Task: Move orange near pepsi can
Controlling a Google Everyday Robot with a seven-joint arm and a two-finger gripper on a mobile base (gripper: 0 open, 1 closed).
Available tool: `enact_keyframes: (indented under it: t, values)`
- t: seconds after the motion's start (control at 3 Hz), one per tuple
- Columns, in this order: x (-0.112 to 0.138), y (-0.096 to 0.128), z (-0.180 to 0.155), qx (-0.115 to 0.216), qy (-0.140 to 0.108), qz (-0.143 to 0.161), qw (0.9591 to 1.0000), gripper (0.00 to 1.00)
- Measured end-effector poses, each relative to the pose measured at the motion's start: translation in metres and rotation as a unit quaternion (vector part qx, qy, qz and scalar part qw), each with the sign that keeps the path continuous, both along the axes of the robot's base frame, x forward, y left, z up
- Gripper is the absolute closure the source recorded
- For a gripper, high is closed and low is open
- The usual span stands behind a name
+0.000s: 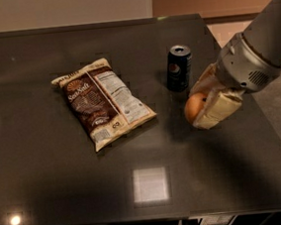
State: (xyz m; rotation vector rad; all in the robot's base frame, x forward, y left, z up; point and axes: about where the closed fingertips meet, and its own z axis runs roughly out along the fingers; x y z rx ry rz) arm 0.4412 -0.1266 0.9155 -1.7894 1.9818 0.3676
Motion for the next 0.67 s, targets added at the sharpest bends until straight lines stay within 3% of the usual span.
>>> enact_keyframes:
  t: [0.67]
  values:
    - [0.065,-0.032,-0.006,0.018,-0.012,-0.077,0.9968,1.0]
